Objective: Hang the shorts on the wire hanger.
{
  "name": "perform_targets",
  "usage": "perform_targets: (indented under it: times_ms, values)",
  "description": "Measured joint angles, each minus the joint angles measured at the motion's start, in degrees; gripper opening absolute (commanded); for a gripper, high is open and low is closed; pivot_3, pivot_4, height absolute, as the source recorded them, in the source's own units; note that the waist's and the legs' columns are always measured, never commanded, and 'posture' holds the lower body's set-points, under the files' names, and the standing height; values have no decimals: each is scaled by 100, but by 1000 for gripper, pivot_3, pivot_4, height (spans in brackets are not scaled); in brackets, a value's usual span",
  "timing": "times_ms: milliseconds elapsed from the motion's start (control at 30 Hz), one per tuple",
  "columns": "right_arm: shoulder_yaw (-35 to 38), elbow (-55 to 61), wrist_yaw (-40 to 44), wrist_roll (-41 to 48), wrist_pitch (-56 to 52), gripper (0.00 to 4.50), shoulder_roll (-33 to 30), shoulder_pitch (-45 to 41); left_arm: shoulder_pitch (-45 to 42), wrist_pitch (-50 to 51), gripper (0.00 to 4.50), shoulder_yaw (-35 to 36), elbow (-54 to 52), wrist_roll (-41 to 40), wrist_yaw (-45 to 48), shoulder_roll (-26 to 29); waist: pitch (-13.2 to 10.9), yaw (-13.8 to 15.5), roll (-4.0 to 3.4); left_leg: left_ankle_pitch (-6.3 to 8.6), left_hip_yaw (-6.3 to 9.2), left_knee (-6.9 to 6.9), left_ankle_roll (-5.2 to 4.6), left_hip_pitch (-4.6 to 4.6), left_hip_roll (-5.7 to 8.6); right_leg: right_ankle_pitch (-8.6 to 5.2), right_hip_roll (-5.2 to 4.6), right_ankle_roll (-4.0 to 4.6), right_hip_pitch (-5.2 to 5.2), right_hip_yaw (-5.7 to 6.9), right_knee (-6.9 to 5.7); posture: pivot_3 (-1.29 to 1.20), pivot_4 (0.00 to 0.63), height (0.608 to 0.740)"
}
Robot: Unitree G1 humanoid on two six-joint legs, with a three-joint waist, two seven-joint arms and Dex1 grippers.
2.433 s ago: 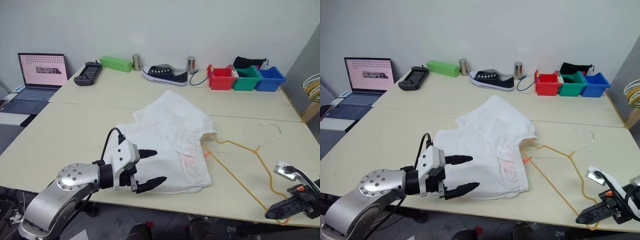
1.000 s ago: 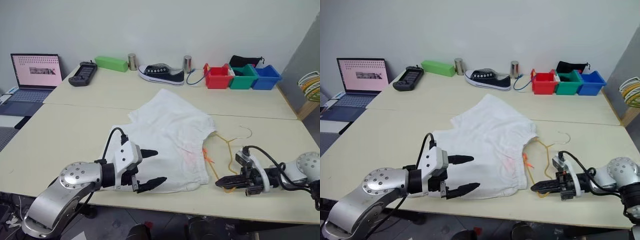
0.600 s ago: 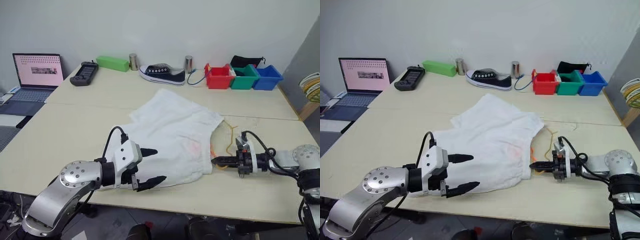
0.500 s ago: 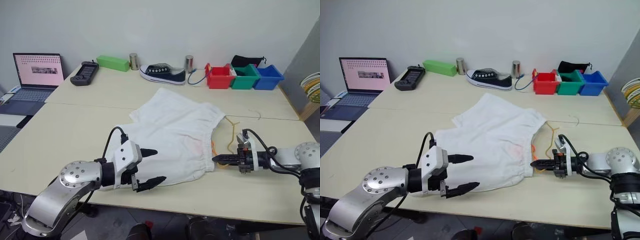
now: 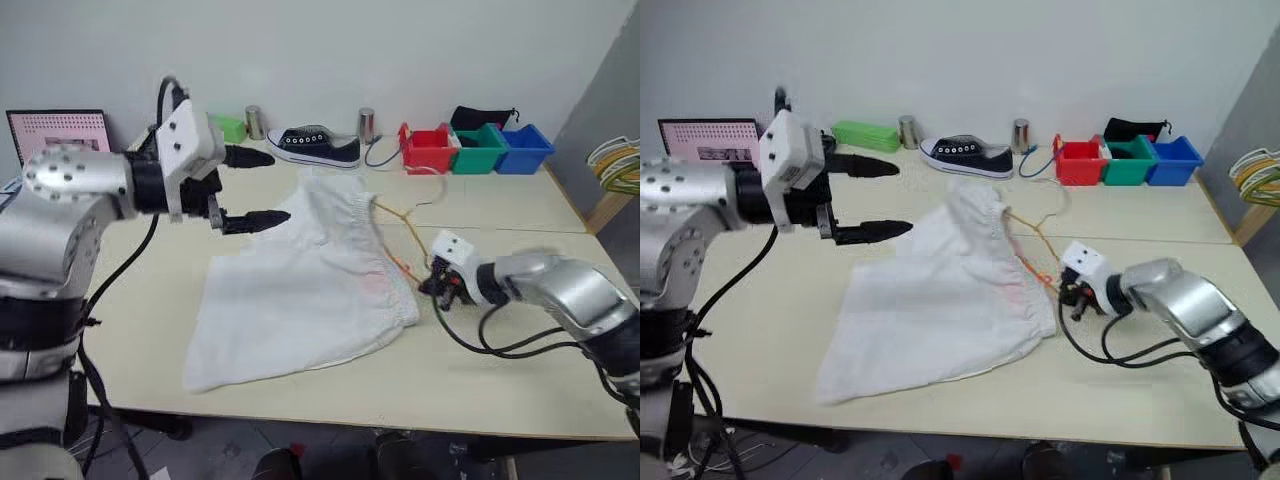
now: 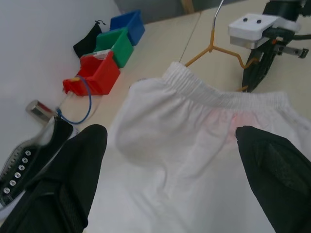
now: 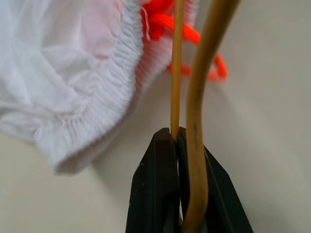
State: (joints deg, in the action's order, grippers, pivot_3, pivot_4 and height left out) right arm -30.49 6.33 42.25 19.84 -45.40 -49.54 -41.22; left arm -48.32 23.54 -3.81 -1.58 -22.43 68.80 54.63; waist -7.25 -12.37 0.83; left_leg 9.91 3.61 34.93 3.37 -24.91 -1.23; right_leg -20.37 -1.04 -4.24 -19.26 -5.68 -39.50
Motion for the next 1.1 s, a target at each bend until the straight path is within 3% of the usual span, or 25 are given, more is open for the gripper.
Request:
perform_targets:
  times_ms: [233,500,533,667,1100]
  values:
    - [-394,-94,139,-1307,507,0,598,-406,-575,-1923,4486,-1003,1682,1297,843,-459,3,-50,3,-16,1,2,26,-1,-9,0,-1,3,-23,13,-40,-193,0,740]
    - [-417,156,294,-2158,572,0,770,-684,-817,-3249,4486,-1282,2640,2298,917,-674,6,-156,8,-27,10,11,22,1,-10,4,-1,9,-25,17,-63,-206,0,740]
    - [-418,205,302,-2236,552,0,772,-684,-817,-3338,4115,-1304,2692,2404,863,-675,7,-176,8,-28,12,11,21,1,-11,4,-1,9,-25,17,-64,-206,0,740]
    - [-419,481,415,-2432,258,0,854,-679,-817,-3779,3399,-1330,2987,2861,452,-724,9,-224,11,-29,32,16,20,2,-11,5,-1,10,-33,17,-89,-205,0,740]
    - [-357,540,540,-2712,-133,0,1194,-679,-818,-3915,560,-1295,3154,3116,186,-828,9,-350,12,-74,63,25,9,5,-1,9,-2,15,-47,30,-157,-198,0,740]
